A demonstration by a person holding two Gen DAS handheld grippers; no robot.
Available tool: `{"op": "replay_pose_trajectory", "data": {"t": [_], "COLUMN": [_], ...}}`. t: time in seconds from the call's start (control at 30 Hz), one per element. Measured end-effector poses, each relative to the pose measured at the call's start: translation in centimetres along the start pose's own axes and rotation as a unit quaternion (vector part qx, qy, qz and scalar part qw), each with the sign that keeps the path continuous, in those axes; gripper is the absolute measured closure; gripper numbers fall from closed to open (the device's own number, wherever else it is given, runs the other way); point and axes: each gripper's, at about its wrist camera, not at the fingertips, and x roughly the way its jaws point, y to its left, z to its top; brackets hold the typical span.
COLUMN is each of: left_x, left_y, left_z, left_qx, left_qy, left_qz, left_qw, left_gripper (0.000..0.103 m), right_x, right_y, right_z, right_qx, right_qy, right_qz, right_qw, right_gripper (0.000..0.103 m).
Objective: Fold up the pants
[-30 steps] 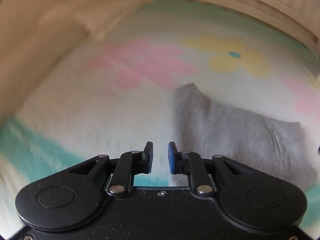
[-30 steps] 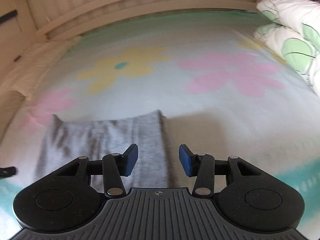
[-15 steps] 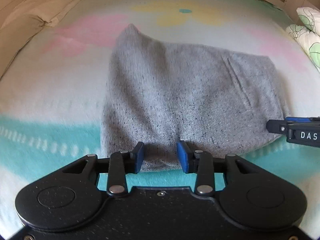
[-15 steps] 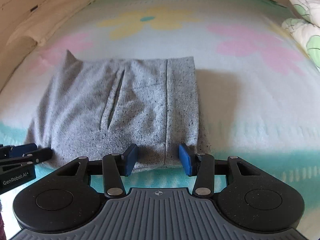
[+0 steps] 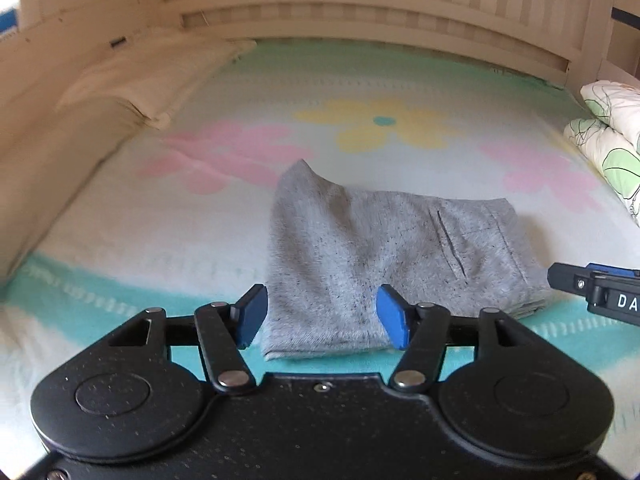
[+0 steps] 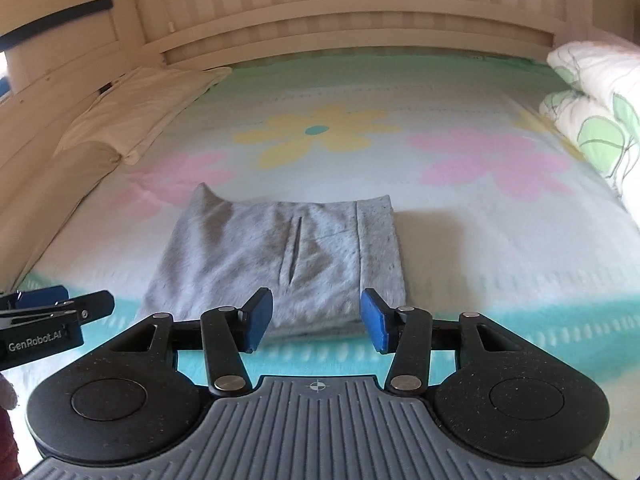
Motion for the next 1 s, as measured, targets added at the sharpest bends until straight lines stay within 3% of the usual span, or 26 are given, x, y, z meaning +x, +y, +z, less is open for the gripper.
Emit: {"op": "replay_pose_trajectory", "data": {"t": [0.2, 0.33, 1.0], "left_x": [-3.1, -3.2, -0.4], "left_y": [-0.5, -1.1, -1.8], "left_z": [-1.6, -2.8, -3.1], "left_qx": [-0.004, 0.009, 0.011], "left_qy": [-0.007, -0.031, 0.011], "left_qz": [-0.007, 0.019, -0.004], "left_qw": [0.9999, 0.9993, 0.9999], "left_gripper": [0.032, 0.030, 0.030], "right_x": [-0.6, 0.0, 1.8], "right_y": [0.5, 0.6, 1.9], "right_z": [-1.6, -1.8, -1.7], "right_qx": [0.012, 0.007, 0.007], "right_qy": [0.005, 0.010, 0.041], "right_qz": [0.006, -0.010, -0.009], "right_qw": [1.000, 1.000, 0.999], "right_gripper": [0.054, 0.054, 0.050]}}
